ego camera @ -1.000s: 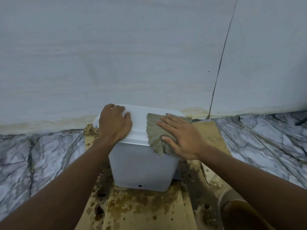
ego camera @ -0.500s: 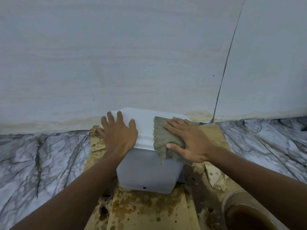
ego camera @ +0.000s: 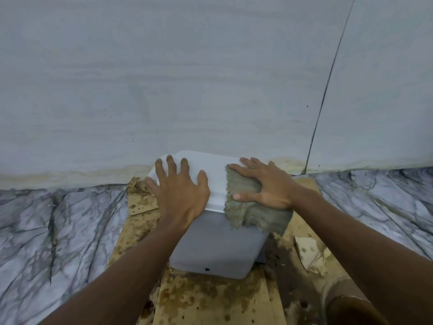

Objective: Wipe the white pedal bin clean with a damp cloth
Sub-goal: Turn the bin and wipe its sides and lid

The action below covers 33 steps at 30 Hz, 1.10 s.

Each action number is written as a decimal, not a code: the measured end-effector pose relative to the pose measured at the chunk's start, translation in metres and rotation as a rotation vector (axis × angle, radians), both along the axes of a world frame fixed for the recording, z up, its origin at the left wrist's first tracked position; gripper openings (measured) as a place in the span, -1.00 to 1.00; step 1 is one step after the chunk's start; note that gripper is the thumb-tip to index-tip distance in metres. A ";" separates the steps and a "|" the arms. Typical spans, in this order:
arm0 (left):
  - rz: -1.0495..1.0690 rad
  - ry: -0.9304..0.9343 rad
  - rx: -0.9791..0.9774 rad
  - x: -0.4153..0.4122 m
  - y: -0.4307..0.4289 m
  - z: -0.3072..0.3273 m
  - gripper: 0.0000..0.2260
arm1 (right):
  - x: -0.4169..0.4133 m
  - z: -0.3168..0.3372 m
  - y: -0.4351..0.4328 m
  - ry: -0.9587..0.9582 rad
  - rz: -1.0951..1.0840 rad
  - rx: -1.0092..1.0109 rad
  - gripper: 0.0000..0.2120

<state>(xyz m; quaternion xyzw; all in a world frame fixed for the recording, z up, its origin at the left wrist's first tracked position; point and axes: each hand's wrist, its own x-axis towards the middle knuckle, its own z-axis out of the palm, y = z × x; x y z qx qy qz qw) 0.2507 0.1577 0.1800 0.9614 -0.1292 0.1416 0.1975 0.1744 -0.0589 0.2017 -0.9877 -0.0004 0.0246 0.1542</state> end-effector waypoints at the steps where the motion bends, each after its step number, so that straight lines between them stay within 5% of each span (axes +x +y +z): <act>1: -0.005 -0.005 0.009 0.000 0.000 0.000 -0.43 | -0.002 -0.002 0.001 -0.011 -0.006 -0.010 -0.12; 14: -0.287 -0.127 -0.044 -0.003 0.021 -0.001 -0.32 | -0.078 -0.017 0.065 -0.139 -0.250 -0.153 -0.15; 25: -0.015 0.111 -0.217 -0.022 -0.027 -0.012 -0.47 | -0.030 -0.003 0.028 0.015 -0.187 -0.095 -0.16; 33: -0.127 0.081 -0.432 0.010 -0.050 -0.018 -0.51 | -0.002 0.003 -0.016 -0.007 -0.169 0.116 -0.20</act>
